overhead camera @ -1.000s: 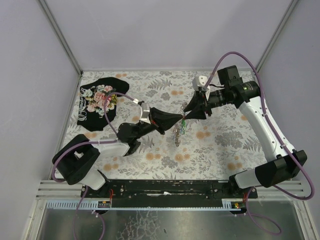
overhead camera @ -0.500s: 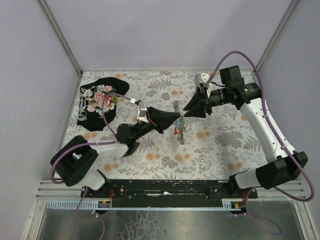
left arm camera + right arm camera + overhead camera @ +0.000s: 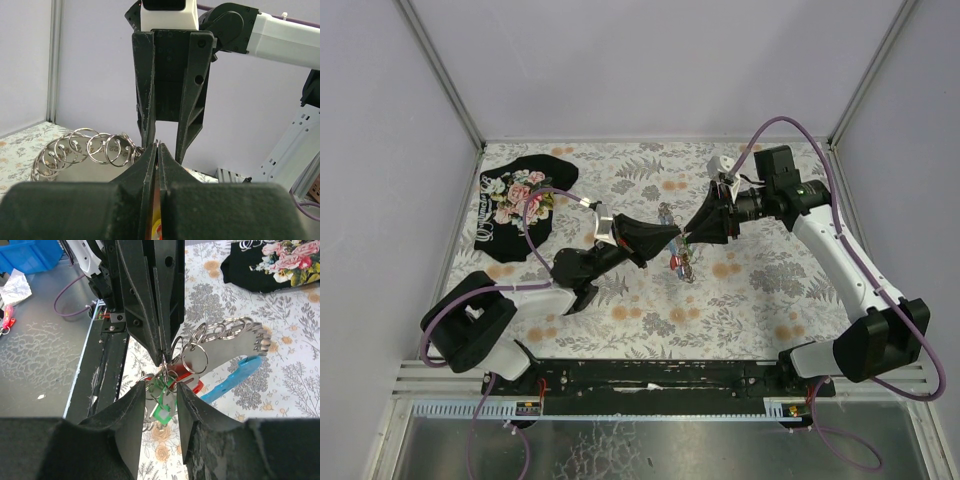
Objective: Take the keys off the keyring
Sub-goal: Remove the key from the keyring.
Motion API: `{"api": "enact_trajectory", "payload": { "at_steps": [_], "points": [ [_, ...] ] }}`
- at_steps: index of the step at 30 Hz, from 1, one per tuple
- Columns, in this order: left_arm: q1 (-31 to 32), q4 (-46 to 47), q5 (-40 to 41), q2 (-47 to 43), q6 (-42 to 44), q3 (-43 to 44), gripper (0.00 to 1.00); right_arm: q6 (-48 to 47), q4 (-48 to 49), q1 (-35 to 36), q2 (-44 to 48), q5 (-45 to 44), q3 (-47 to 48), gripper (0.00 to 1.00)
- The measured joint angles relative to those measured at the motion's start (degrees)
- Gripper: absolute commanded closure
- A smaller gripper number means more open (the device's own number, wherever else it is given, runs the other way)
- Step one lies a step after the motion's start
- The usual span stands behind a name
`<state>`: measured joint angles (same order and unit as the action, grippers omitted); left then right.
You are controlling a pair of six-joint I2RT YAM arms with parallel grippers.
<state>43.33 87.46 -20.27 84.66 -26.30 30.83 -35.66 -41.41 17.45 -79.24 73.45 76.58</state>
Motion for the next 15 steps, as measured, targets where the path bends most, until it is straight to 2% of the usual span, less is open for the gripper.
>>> {"api": "enact_trajectory", "payload": {
  "at_steps": [9, 15],
  "points": [
    [0.0, 0.0, 0.02, 0.0, -0.44, 0.0, 1.0, 4.17, 6.78, 0.02, -0.52, 3.13, -0.61, 0.69],
    [0.0, 0.0, 0.15, 0.0, -0.72, 0.0, 1.0, 4.68, 8.11, 0.22, -0.52, 3.67, -1.44, 0.69]
  ]
}}
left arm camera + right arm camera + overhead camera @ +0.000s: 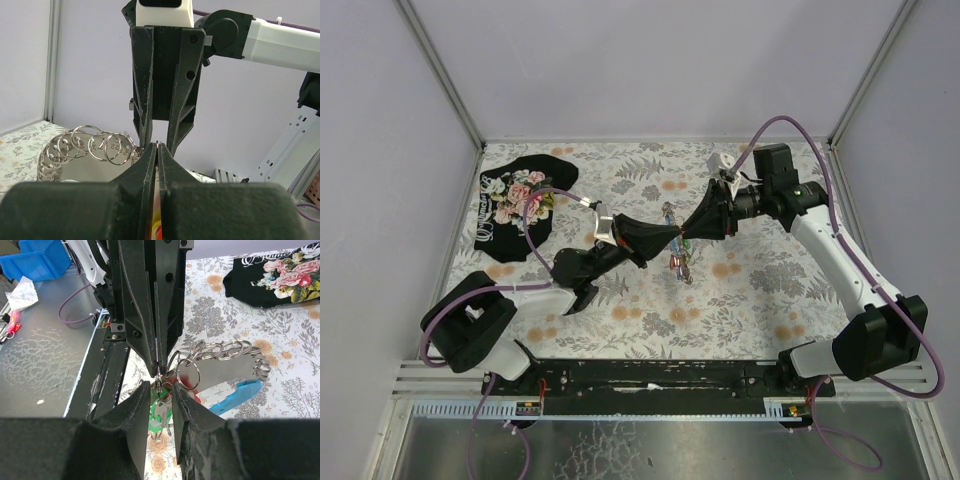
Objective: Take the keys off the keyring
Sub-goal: Remove the key from the keyring.
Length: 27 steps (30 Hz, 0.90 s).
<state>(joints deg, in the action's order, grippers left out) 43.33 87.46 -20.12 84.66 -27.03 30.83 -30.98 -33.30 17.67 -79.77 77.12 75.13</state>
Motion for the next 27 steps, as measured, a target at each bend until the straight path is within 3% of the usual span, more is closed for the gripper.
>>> {"api": "enact_trajectory", "payload": {
  "at_steps": [5, 11, 17, 20, 23, 27],
  "points": [
    [0.0, 0.0, 0.04, 0.0, -0.2, 0.0, 1.0, -0.09, 0.0, 0.02, 0.0, -0.44, -1.01, 0.7],
    [0.0, 0.0, 0.13, 0.0, -0.26, 0.0, 1.0, -0.63, -0.15, 0.02, 0.0, -0.87, -1.07, 0.95],
    [-0.07, 0.04, 0.15, 0.0, -0.79, -0.02, 1.0, -3.58, -3.41, 0.07, 0.0, -1.03, 0.07, 1.0],
    [-0.39, 0.17, -0.13, 0.0, -1.53, -0.02, 0.94, -5.29, -6.84, 0.22, -0.07, -3.02, 1.97, 1.0],
    [-1.42, 0.37, -1.18, 0.0, -2.64, -0.37, 0.78, -8.13, -11.15, 0.55, -0.48, -6.1, 4.68, 1.0],
    [-3.78, 0.5, -4.37, -0.09, -4.63, -1.27, 0.69, -13.03, -17.81, 0.7, -1.95, -11.69, 8.81, 1.0]
  ]
}}
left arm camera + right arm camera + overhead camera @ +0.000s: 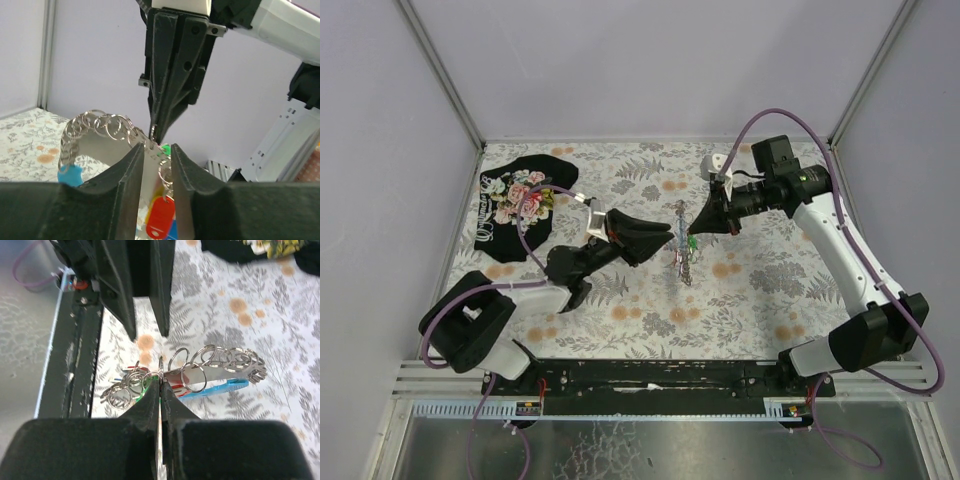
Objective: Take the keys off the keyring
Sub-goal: Remove the key from the keyring.
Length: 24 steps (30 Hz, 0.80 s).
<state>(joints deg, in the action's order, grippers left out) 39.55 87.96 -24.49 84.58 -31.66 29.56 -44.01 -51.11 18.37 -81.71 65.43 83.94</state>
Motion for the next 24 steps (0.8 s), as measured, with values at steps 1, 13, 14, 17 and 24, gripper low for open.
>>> {"api": "enact_trajectory", "payload": {
  "at_steps": [1, 13, 14, 17, 24],
  "points": [
    [-0.52, -0.02, -0.85, -0.24, -0.26, -0.31, 0.66, -1.62, -2.29, 0.17, -0.66, -1.99, 1.42, 1.0],
    [-2.4, -23.52, -12.24, -14.03, 13.7, 0.96, 0.49, -15.34, -22.01, 7.56, -6.71, -25.81, 15.04, 1.0],
    [-1.86, -25.59, -12.17, -14.75, 16.09, 1.14, 0.49, -15.87, -23.23, 8.0, -7.21, -26.84, 16.04, 1.0],
    [1.88, -29.44, -11.13, -15.02, 22.99, 1.2, 0.49, -16.57, -25.14, 9.07, -8.17, -28.79, 17.46, 1.0],
    [5.31, -32.24, -8.41, -12.09, 31.56, 2.91, 0.59, -16.85, -26.45, 11.98, -8.68, -30.93, 17.46, 1.0]
  ]
}}
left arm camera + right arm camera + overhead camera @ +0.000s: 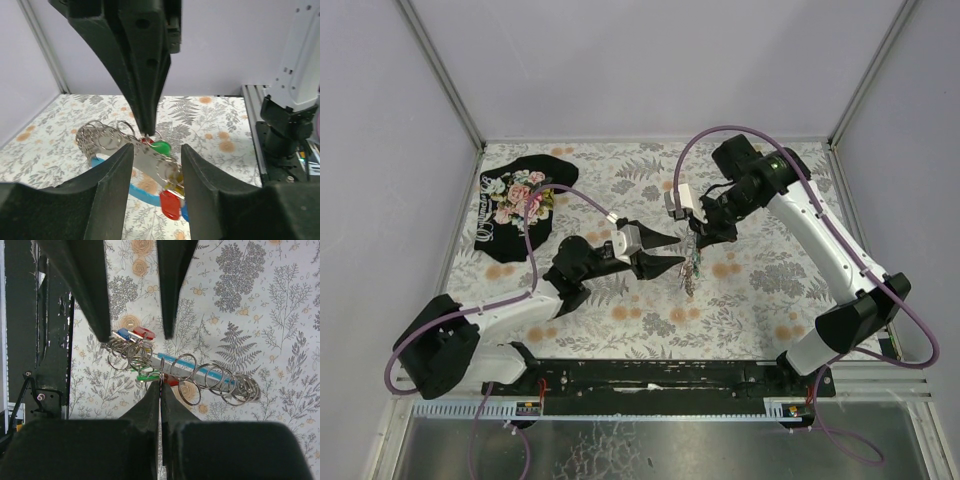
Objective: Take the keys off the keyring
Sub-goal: Remove the key from the keyring.
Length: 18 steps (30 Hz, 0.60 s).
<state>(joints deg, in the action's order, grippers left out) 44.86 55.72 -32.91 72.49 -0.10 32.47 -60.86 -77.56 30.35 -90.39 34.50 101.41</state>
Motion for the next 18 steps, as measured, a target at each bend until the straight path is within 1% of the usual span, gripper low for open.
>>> {"api": "enact_trajectory", "payload": {
  "at_steps": [8, 11, 16, 18],
  "points": [
    [0.0, -0.07, 0.83, 4.17, 2.05, 2.73, 0.66, 0.0, 0.0, 1.01, 0.0, -0.61, 0.0, 1.0],
    [0.02, -0.07, 0.79, 5.42, 2.01, 3.1, 0.7, 0.0, 0.02, 1.18, 0.0, -0.59, 0.0, 1.0],
    [0.07, 0.31, 0.74, 6.12, 1.44, 3.45, 0.72, 0.0, 0.02, 1.31, -0.11, -0.59, 0.0, 1.0],
    [0.09, 0.5, 0.74, 6.38, 1.18, 3.48, 0.74, 0.0, 0.02, 1.38, -0.26, -0.59, 0.0, 1.0]
  ]
}}
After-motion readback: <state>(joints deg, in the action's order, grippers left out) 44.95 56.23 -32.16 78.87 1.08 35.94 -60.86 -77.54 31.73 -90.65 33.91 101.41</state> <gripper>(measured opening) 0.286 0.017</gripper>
